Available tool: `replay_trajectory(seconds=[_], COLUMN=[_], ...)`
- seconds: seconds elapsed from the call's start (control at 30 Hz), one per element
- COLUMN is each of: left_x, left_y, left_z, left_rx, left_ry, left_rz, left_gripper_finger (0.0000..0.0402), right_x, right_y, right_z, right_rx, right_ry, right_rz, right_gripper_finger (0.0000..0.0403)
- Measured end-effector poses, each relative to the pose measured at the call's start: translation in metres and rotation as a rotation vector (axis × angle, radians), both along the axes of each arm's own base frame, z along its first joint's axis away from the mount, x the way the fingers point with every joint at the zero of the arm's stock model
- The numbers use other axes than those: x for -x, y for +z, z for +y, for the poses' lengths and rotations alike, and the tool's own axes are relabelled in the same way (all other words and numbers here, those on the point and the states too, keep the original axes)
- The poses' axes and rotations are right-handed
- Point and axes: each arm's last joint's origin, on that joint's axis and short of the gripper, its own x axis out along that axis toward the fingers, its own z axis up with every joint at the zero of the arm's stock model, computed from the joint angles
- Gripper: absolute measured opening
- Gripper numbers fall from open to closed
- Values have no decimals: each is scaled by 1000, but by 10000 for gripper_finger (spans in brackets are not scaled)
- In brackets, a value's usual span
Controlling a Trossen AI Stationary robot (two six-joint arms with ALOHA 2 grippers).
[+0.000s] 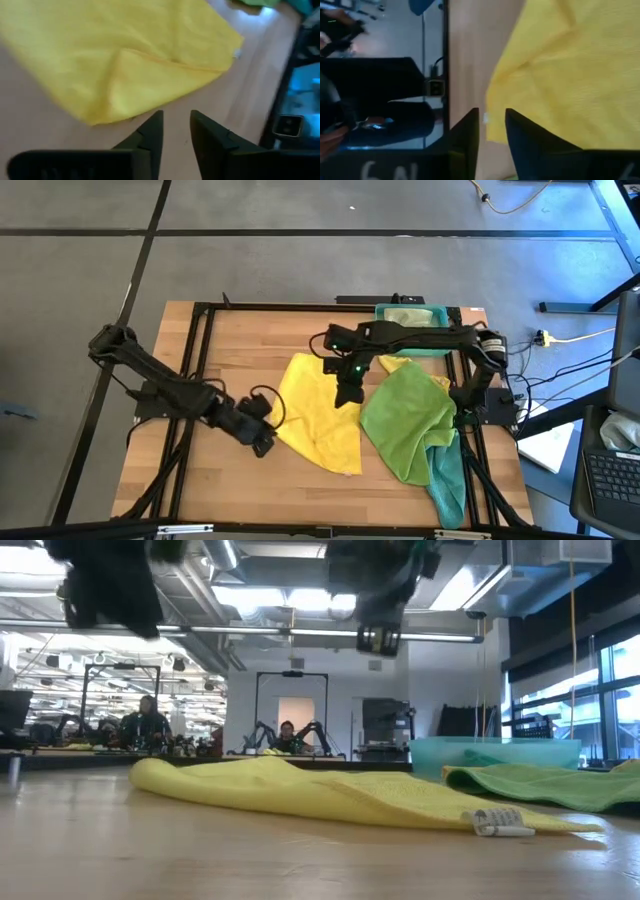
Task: Fold microfiber towels
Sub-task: Fold the left yellow microfiber cloth
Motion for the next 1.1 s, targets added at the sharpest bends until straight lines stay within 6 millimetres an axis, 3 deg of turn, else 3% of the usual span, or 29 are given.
replay_trajectory(seconds=[0.2,0.43,0.63,0.87,1.1], left_x=[-1,-7,-10,-23,-49], left_y=[-41,-60,-70,-98,-104], left_z=[36,69,89,90,76], left_rx=[40,190,216,293,276], left_ry=[2,-24,-41,-97,-192], left_rz=[79,-23,20,115,138], left_gripper_finger=[134,156,159,160,160], right_x=[20,36,43,45,46], right_y=[17,1,-14,-17,-18], right_z=[21,56,81,89,89], right_rx=[38,121,114,111,113], right_ry=[54,150,190,198,202], right_rz=[26,154,229,255,258], right_gripper_finger=[148,171,165,164,164])
